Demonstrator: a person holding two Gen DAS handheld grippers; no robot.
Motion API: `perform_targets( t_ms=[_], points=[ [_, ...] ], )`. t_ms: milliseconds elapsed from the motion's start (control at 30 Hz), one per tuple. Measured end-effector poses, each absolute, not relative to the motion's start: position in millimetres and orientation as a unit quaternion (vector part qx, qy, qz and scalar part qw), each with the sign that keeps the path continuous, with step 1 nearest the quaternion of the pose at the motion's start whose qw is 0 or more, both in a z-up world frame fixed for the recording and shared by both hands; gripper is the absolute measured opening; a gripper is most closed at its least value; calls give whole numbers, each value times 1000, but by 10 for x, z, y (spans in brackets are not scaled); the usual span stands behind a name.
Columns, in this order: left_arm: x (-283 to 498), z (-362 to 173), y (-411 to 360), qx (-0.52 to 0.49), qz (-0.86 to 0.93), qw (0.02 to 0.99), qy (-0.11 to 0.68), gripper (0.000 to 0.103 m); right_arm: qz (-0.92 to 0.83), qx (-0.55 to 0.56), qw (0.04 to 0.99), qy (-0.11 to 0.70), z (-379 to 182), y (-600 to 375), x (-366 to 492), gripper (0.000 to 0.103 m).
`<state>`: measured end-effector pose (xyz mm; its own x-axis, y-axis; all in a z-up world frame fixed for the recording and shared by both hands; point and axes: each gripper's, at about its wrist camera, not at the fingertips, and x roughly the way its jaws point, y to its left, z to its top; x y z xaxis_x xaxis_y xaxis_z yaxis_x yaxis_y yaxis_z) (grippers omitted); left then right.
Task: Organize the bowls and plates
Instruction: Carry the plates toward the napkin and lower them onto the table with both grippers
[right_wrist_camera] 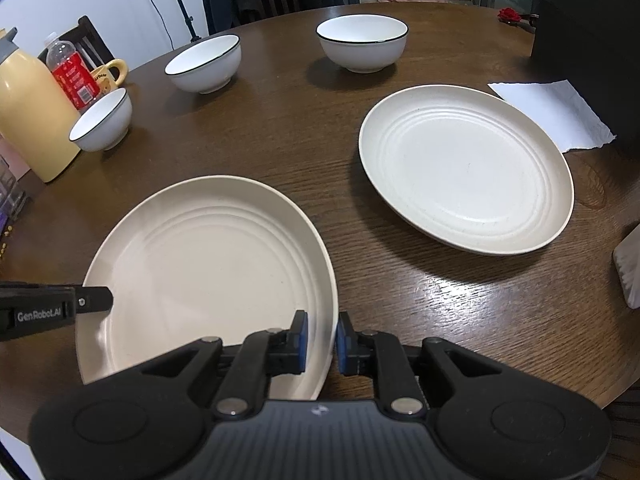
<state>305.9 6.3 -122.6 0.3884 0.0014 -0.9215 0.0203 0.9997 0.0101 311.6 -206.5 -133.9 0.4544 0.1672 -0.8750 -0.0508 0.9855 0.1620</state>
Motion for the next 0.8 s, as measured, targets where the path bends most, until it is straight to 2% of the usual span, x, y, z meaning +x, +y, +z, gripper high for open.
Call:
perform_targets(
  t_ms=[800],
  points=[
    [3034, -1237, 32, 24, 1, 836, 549, 13, 59, 30, 859, 508, -1397, -1953, 3103, 15]
  ],
)
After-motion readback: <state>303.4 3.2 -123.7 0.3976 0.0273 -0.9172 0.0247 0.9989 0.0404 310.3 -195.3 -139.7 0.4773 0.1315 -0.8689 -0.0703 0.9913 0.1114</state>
